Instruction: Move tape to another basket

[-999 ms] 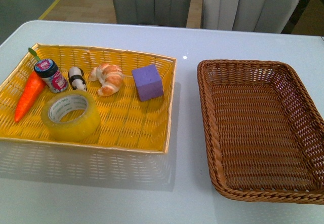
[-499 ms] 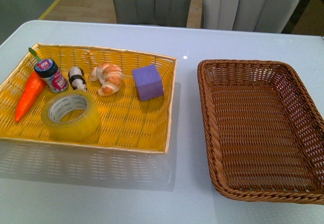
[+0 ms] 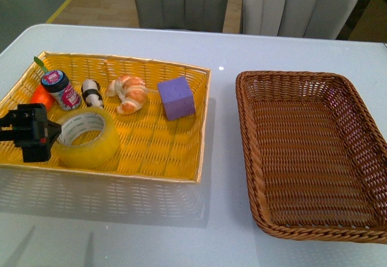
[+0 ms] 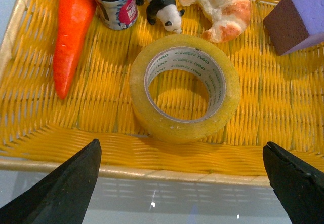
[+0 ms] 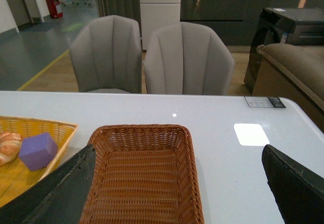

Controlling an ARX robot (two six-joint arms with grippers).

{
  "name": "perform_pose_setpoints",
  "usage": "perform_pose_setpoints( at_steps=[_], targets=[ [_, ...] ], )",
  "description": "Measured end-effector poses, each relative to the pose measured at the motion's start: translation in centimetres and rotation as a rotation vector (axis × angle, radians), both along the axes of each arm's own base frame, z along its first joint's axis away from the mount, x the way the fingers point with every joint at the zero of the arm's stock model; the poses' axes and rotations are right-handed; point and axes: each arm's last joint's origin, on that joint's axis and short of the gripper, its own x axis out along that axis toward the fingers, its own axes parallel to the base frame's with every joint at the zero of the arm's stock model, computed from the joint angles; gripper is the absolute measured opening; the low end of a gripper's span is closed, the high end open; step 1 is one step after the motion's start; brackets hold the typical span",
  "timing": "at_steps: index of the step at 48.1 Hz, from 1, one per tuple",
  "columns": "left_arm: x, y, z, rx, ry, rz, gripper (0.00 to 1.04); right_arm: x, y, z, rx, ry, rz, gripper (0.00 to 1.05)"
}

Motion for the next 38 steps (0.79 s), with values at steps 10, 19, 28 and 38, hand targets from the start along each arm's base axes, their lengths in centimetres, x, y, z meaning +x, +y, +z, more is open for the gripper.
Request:
perform_pose_setpoints(
  at_steps=[10,19,28,38],
  targets=[
    [2.2,-0.9,-1.1,0.021,0.02,-0.02,0.96,0.0,0.0,0.0,0.0,0.0,0.0,0.96],
    [4.7,-2.2,-2.0,0.051,0.047,-0.061,0.96,0.0,0.0,0.0,0.0,0.0,0.0,0.96],
    [5.9,-3.5,-2.9,0.08,0.071,-0.117,0.96,0.0,0.0,0.0,0.0,0.0,0.0,0.96],
    [6.7,-4.9,-3.8,0.121,0.1,-0.186,0.96,0.0,0.0,0.0,0.0,0.0,0.0,0.96]
  ],
)
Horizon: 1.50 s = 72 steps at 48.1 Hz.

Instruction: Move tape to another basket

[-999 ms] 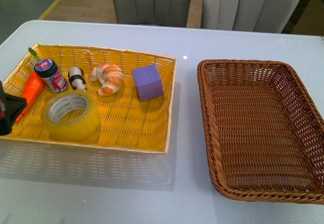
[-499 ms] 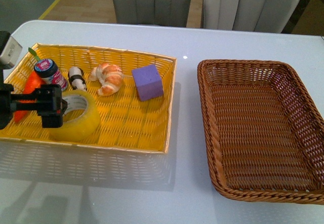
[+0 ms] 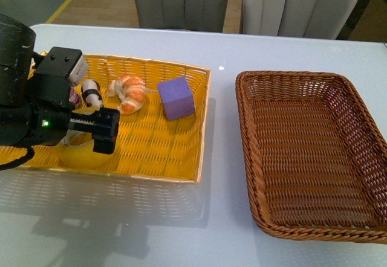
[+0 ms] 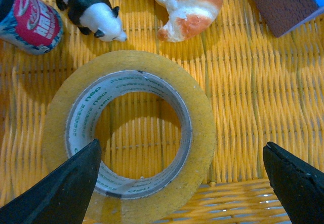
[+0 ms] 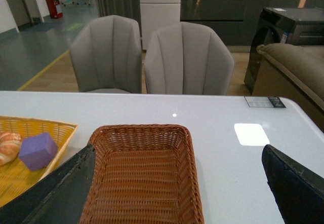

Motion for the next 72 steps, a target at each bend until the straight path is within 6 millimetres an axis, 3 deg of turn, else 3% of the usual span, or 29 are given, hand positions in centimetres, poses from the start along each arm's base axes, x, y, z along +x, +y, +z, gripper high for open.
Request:
perform_pose_setpoints(
  at_steps=[29,34,46,50,55,65,72],
  targets=[
    [1.9,-1.1,-2.6,0.111,0.073,-0.061,0.95,0.0,0.0,0.0,0.0,0.0,0.0,0.96],
    [1.9,-0.9,-2.6,0.118,0.076,-0.057,0.83,0.0,0.0,0.0,0.0,0.0,0.0,0.96],
    [1.8,-1.0,-2.5,0.116,0.078,-0.064,0.36,0.0,0.0,0.0,0.0,0.0,0.0,0.96],
    [1.8,-1.1,-2.2,0.118,0.073,-0.07,0.26,0.0,0.0,0.0,0.0,0.0,0.0,0.96],
    [1.6,-1.1,-1.4,0.122,0.059,-0.063,0.16,0.0,0.0,0.0,0.0,0.0,0.0,0.96],
    [0.6,-1.1,1.7,0.107,-0.004,-0.074,0.15,0.0,0.0,0.0,0.0,0.0,0.0,0.96],
    [-0.3,-2.6,6.7,0.053,-0.124,-0.131,0.15,0.0,0.0,0.0,0.0,0.0,0.0,0.96]
  ],
)
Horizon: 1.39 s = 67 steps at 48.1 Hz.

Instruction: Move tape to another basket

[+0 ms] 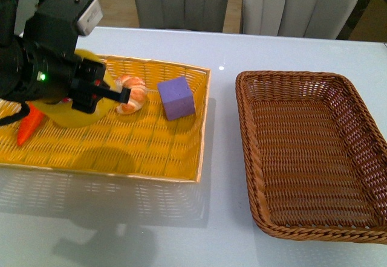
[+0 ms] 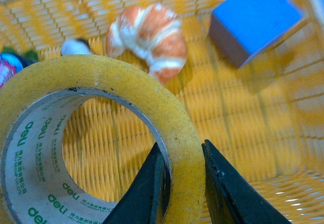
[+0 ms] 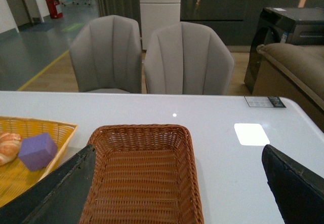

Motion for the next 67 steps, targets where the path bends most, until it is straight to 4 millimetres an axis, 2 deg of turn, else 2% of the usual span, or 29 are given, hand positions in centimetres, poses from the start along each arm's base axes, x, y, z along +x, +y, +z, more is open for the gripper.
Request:
perform_pose_setpoints(
  at_steps=[5,11,18,23,27,38,46,54,67],
  targets=[
    [-0.7,-2.5,2.5,-0.074,-0.032,-0.071,0.15,0.0,0.0,0.0,0.0,0.0,0.0,0.96],
    [-0.8,-6.4,4.3,-0.195,-0.018,-0.157,0.15,0.0,0.0,0.0,0.0,0.0,0.0,0.96],
    [-1.0,-9.7,6.1,-0.299,-0.019,-0.226,0.15,0.0,0.0,0.0,0.0,0.0,0.0,0.96],
    [-1.6,-12.3,7.0,-0.361,-0.004,-0.272,0.15,0.0,0.0,0.0,0.0,0.0,0.0,0.96],
    [-2.3,-13.4,7.0,-0.388,0.038,-0.3,0.15,0.0,0.0,0.0,0.0,0.0,0.0,0.96],
    [-3.5,-15.3,6.6,-0.441,0.111,-0.35,0.15,0.0,0.0,0.0,0.0,0.0,0.0,0.96],
    [-3.5,-16.2,7.1,-0.537,0.153,-0.371,0.15,0.0,0.0,0.0,0.0,0.0,0.0,0.96],
    [-2.9,-16.4,7.4,-0.68,0.201,-0.359,0.15,0.0,0.0,0.0,0.0,0.0,0.0,0.96],
    [-1.0,-15.7,5.9,-0.877,0.3,-0.195,0.15,0.0,0.0,0.0,0.0,0.0,0.0,0.96]
  ],
)
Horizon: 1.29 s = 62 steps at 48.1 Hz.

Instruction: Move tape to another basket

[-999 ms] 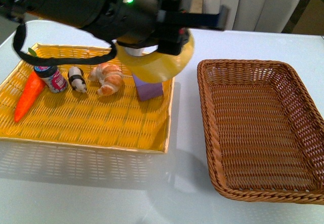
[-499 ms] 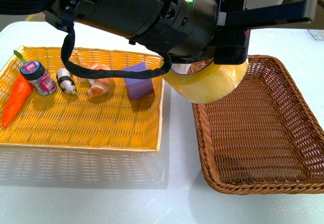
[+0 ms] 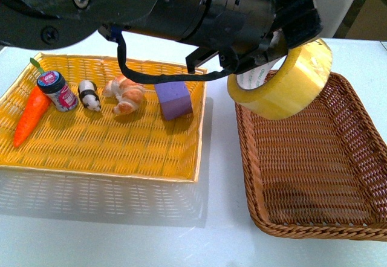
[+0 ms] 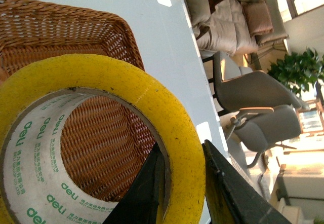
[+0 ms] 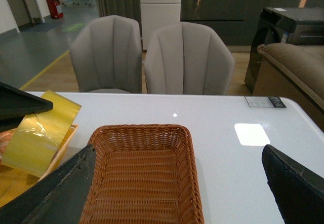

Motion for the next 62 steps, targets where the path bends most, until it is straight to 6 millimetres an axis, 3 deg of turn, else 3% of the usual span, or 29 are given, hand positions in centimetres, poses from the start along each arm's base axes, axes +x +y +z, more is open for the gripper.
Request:
perform_pose_setpoints(
  at_steps=[13,35,62],
  targets=[
    [0.6,0.1,-2.7,-0.016,0.131,0.054,0.15,0.0,0.0,0.0,0.0,0.0,0.0,0.96],
    [0.6,-1.3,-2.3,-0.066,0.189,0.053,0.15,0.0,0.0,0.0,0.0,0.0,0.0,0.96],
    [0.9,-3.6,-4.4,-0.047,0.222,0.024,0.15,0.0,0.0,0.0,0.0,0.0,0.0,0.96]
  ],
)
